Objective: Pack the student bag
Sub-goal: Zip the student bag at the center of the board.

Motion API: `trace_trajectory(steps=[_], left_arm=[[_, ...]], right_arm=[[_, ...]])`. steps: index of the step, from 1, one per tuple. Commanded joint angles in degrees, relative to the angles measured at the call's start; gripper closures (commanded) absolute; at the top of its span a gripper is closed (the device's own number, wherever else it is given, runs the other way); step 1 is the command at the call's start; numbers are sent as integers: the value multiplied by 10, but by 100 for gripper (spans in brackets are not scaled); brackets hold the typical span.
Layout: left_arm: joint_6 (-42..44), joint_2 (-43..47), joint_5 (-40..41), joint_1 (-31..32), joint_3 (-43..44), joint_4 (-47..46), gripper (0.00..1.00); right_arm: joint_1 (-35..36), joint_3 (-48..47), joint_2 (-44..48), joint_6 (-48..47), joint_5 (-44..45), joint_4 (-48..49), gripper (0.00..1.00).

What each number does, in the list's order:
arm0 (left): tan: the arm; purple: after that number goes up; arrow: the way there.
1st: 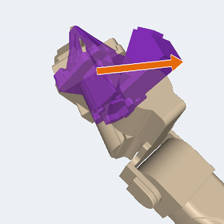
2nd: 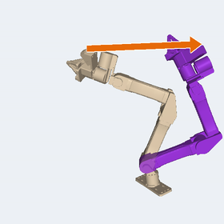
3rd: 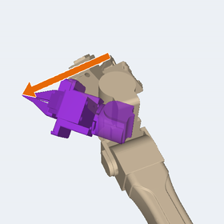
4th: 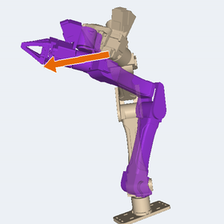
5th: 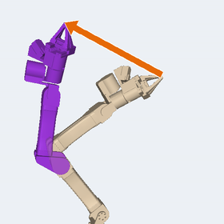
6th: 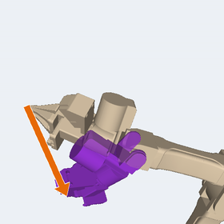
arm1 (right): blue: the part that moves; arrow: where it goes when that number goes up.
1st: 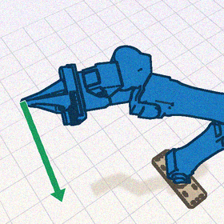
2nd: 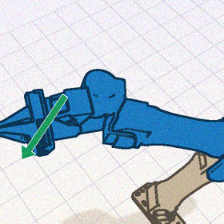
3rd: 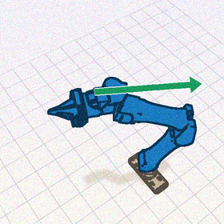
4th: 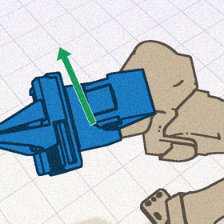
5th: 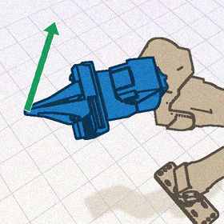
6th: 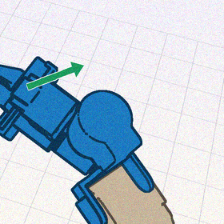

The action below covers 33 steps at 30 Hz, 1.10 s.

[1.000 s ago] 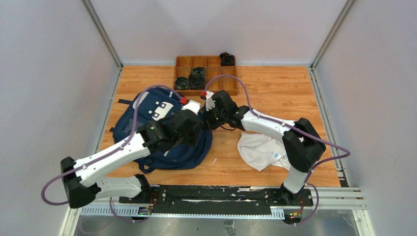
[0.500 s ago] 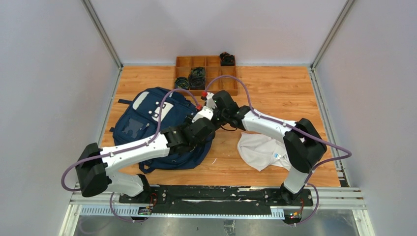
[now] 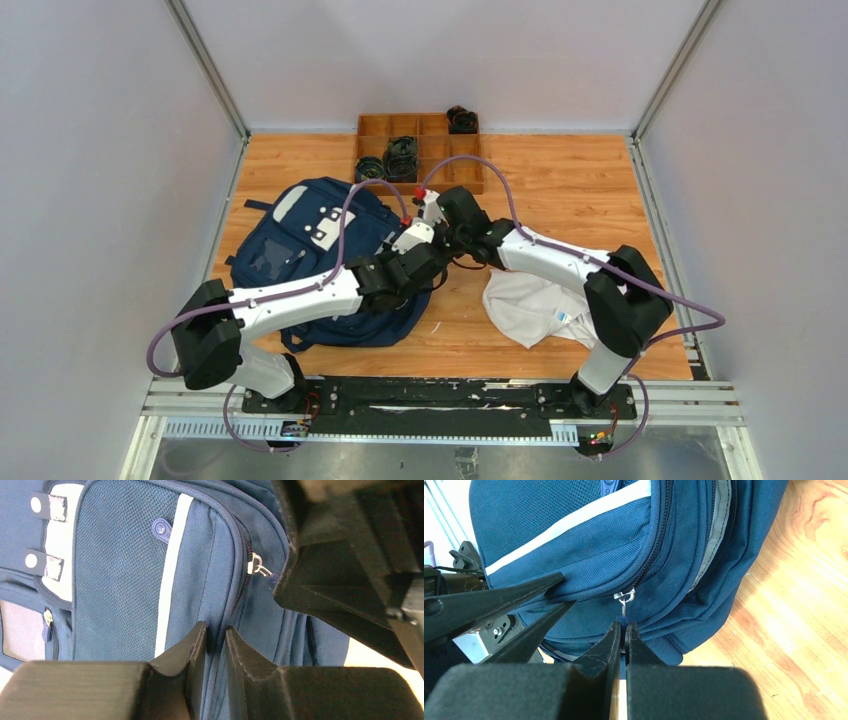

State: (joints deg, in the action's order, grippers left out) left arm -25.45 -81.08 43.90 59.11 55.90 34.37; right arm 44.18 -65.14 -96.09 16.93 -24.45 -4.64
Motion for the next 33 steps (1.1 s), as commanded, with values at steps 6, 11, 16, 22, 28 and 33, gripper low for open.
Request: trace_trajectory(steps=[6, 11, 16, 22, 28, 33], left_arm=[[9, 38, -2, -32, -22, -6, 79], [16, 44, -34, -32, -18, -2, 100], [32, 100, -88, -32, -49, 4, 100], [44, 239, -182, -32, -117, -14, 100], [42, 304, -224, -32, -134, -2, 100], [43, 330, -265, -31, -154, -12, 100]], right_arm=[[-7, 20, 49, -1, -27, -50, 100], [-8, 8, 40, -4, -28, -60, 100], [-22, -23, 32, -23, 26, -103, 100], [-35, -79, 2, -50, 65, -139, 100], [-52, -172, -65, -88, 28, -167, 100], [-54, -250, -135, -113, -21, -181, 100]])
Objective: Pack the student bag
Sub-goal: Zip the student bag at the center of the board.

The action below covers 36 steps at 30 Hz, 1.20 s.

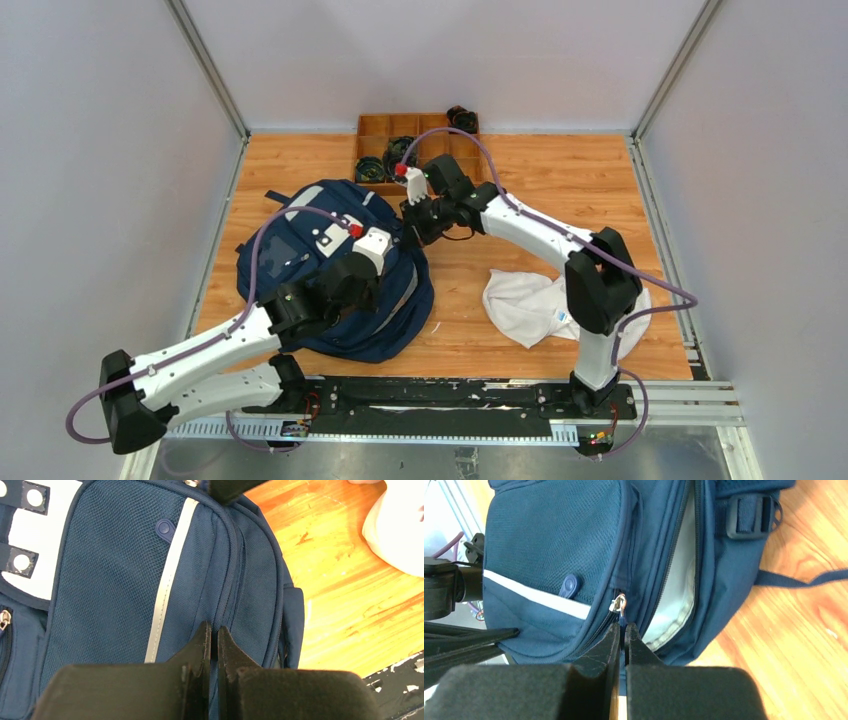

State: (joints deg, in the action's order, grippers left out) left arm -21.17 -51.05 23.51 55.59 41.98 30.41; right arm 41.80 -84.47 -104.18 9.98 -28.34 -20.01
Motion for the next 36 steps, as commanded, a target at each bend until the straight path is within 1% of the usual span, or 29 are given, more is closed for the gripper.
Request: trace_trajectory(steps=[1, 7, 9, 12, 13, 14, 15, 17, 19, 21, 23, 25, 29, 33, 36], left_arm=[[1, 34, -70, 4, -16, 26, 100], [5, 67, -89, 4, -14, 25, 100], [3, 72, -93, 4, -15, 27, 100], [-1, 68, -90, 4, -13, 27, 100], [-4, 65, -82, 4, -11, 27, 100], [-8, 61, -71, 4, -7, 28, 100], [-15, 55, -56, 4, -2, 29, 100], [-37, 41, -9, 3, 12, 33, 100], [-55, 24, 21, 2, 29, 28, 100], [-66, 6, 38, -1, 48, 24, 100], [-67, -3, 41, -3, 62, 14, 100], [-64, -2, 37, -5, 61, -6, 100], [-63, 0, 35, -12, 63, -12, 100], [-75, 9, 44, -13, 65, -2, 100], [-83, 25, 51, -14, 58, -3, 100]], right_arm=[[-30, -73, -70, -47, 7, -27, 100], [-42, -160, -170, -55, -30, -36, 100], [-43, -177, -183, -60, -42, -41, 100], [-43, -176, -180, -61, -44, -41, 100], [-44, -170, -173, -59, -41, -42, 92], [-44, -159, -162, -57, -35, -42, 79], [-46, -146, -146, -55, -29, -42, 69], [-53, -104, -105, -47, -10, -33, 55], [-67, -46, -58, -36, 7, -17, 48], [-87, 18, -17, -18, 4, 11, 41], [-100, 64, 4, 2, 9, 26, 38], [-103, 86, 2, 16, 13, 31, 37], [-99, 80, -32, 40, -41, 51, 36], [-78, 61, -61, 55, -127, 88, 35], [-48, 48, -85, 63, -140, 108, 34]])
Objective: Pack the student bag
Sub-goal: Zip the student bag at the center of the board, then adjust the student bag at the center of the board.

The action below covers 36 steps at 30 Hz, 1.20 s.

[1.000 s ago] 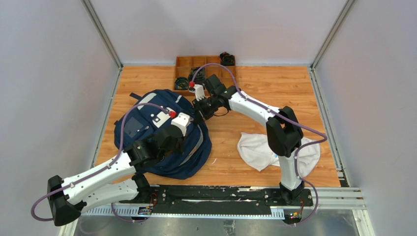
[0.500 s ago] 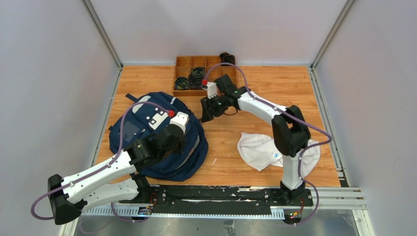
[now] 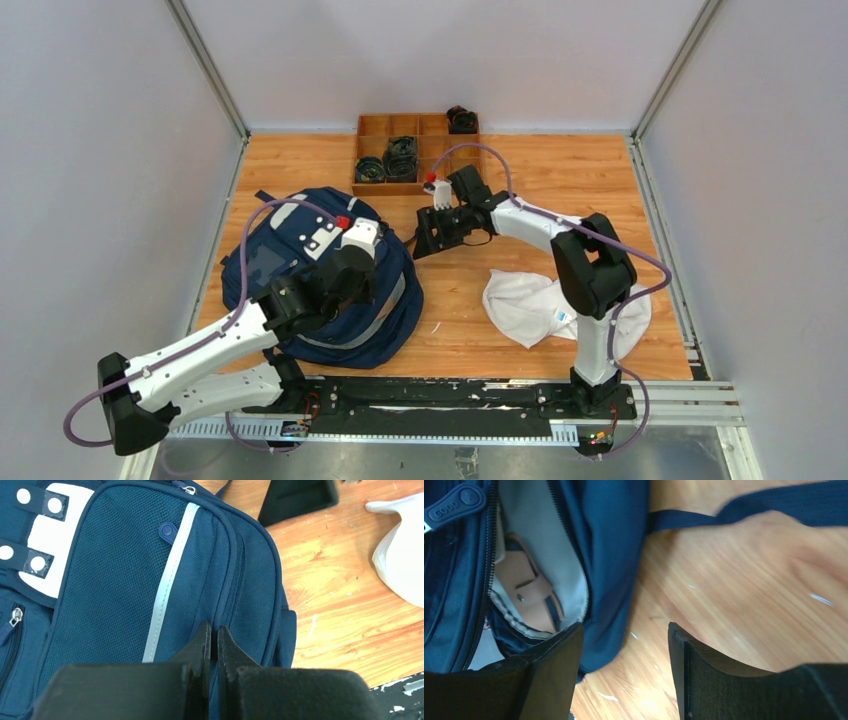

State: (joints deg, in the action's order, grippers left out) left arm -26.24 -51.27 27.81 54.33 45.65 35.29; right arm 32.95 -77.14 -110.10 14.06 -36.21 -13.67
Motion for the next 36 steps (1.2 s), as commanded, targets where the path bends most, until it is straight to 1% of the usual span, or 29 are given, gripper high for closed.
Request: trace_trajectory(steps=[1, 4, 5, 6, 7, 8, 9, 10, 11, 16, 19, 20, 22, 23, 24, 27, 28, 29, 31, 33, 36], left_arm=[[-34, 32, 9, -1, 19, -52, 100], [-36, 43, 8, -1, 16, -60, 100], [-34, 46, 6, -2, 17, -63, 100], [-33, 45, 5, -1, 19, -63, 100], [-31, 43, 4, -2, 21, -64, 100], [-30, 39, 4, -2, 23, -65, 100], [-28, 33, 2, -2, 26, -66, 100], [-29, 25, -1, -2, 29, -68, 100], [-30, -14, -30, -1, 44, -80, 100], [-30, -76, -89, -1, 72, -134, 100], [-45, -116, -117, -1, 87, -172, 100], [-52, -132, -117, -1, 94, -176, 100], [-57, -165, -109, -1, 115, -174, 100], [-57, -179, -101, -1, 130, -163, 89], [-53, -191, -94, -2, 146, -147, 80], [-45, -202, -73, -1, 182, -89, 51], [-53, -189, -57, -2, 178, -76, 43], [-65, -174, -37, -2, 170, -63, 39], [-102, -137, 12, -5, 145, -19, 39], [-150, -94, 48, -9, 119, 36, 44], [-236, -40, 95, -19, 85, 152, 45]], right_arm=[[49, -33, -38, 26, -64, 46, 34], [65, -59, -76, 44, -73, 52, 34], [67, -65, -83, 50, -75, 54, 38], [68, -64, -85, 59, -76, 61, 49], [68, -59, -80, 68, -69, 70, 67], [67, -54, -73, 73, -60, 73, 90], [65, -46, -64, 73, -51, 72, 99], [62, -36, -51, 73, -42, 72, 100], [47, 20, 7, 71, 2, 73, 100], [22, 125, 109, 76, 59, 71, 100], [7, 164, 153, 70, 115, 67, 99], [-3, 164, 154, 66, 120, 65, 89], [-26, 147, 144, 58, 115, 48, 65], [-34, 135, 141, 53, 115, 36, 57], [-40, 122, 142, 47, 122, 17, 52], [-46, 104, 169, 29, 164, -36, 42], [-46, 105, 183, 24, 178, -49, 40], [-46, 107, 196, 20, 194, -66, 39], [-46, 116, 222, 16, 224, -99, 39], [-46, 134, 247, 15, 245, -122, 39], [-47, 177, 287, 23, 248, -132, 39]])
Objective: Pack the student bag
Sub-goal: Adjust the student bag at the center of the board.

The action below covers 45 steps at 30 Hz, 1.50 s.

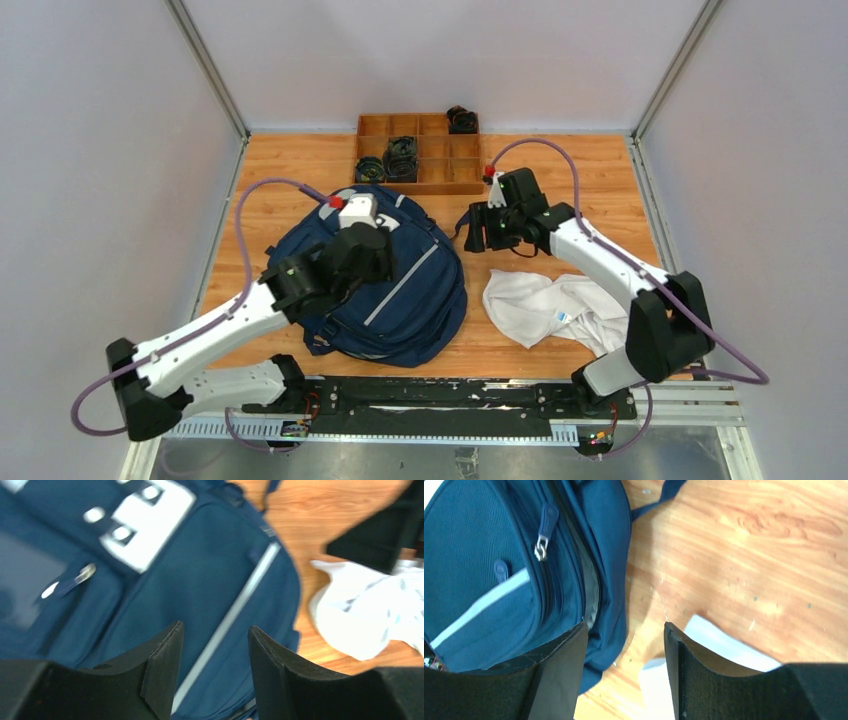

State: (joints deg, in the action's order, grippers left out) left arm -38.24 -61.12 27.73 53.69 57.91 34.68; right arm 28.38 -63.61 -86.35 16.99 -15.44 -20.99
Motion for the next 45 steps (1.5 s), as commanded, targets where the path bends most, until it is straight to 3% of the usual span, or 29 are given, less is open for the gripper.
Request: trace_trajectory(steps=[1, 4, 6, 11, 15, 17, 20, 26, 41, 45], left_arm=[[-142, 75, 104, -16, -50, 193, 46], [-212, 123, 116, -21, -99, 243, 48], [-265, 146, 114, -21, -144, 242, 44], [-366, 135, 124, -21, -203, 242, 45], [-411, 141, 165, -26, -249, 225, 26], [-364, 160, 148, -57, -282, 177, 26], [-281, 228, 75, -109, -334, 92, 38], [-234, 328, 56, -131, -373, 76, 51], [-265, 231, 51, -132, -331, 123, 84], [-277, 219, 31, -132, -327, 132, 85]], right_arm=[[-1, 55, 62, -1, 34, -59, 39], [-1, 85, 88, 12, 8, -51, 39], [-1, 96, 97, 16, -1, -44, 40], [-1, 93, 98, 15, -4, -46, 42], [-1, 99, 122, 12, 5, -43, 42], [-1, 100, 125, 7, 8, -45, 42], [-1, 97, 119, 1, 3, -55, 43], [-1, 104, 109, 8, -7, -51, 44], [0, 99, 80, 19, -32, -44, 47], [0, 99, 69, 23, -39, -43, 47]])
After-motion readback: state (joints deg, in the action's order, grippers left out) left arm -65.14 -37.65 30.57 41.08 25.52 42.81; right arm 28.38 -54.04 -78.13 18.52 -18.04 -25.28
